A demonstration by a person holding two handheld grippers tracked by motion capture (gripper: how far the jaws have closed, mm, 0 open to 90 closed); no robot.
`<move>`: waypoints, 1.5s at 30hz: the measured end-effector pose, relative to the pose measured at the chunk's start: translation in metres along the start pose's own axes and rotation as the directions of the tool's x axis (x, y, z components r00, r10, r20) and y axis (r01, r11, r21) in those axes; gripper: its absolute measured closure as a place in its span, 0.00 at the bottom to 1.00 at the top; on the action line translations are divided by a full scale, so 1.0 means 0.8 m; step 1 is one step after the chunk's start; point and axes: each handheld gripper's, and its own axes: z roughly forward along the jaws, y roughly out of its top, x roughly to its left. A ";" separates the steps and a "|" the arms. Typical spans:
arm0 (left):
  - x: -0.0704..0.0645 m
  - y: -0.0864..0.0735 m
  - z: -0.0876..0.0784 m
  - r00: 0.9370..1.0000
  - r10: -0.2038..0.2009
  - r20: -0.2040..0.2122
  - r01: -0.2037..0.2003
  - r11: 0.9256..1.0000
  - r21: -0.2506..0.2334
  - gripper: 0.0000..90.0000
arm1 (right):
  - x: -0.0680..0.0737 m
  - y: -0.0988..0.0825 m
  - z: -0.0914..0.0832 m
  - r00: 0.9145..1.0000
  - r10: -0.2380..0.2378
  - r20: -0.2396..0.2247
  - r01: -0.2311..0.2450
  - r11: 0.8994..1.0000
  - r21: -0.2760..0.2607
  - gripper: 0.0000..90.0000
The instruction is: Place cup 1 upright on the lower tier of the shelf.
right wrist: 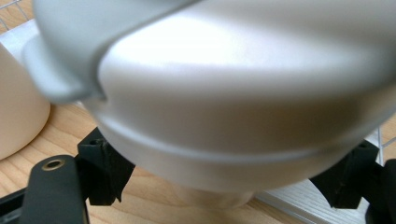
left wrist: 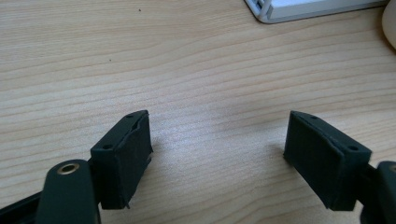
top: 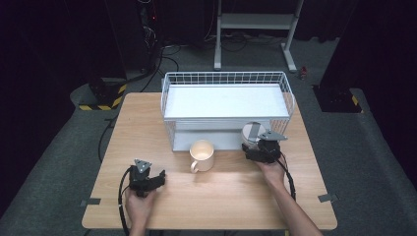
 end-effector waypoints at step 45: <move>0.000 0.000 0.000 1.000 0.000 0.000 0.000 1.000 0.000 0.25 | -0.012 0.000 0.030 0.995 0.060 0.083 -0.064 0.997 0.050 0.32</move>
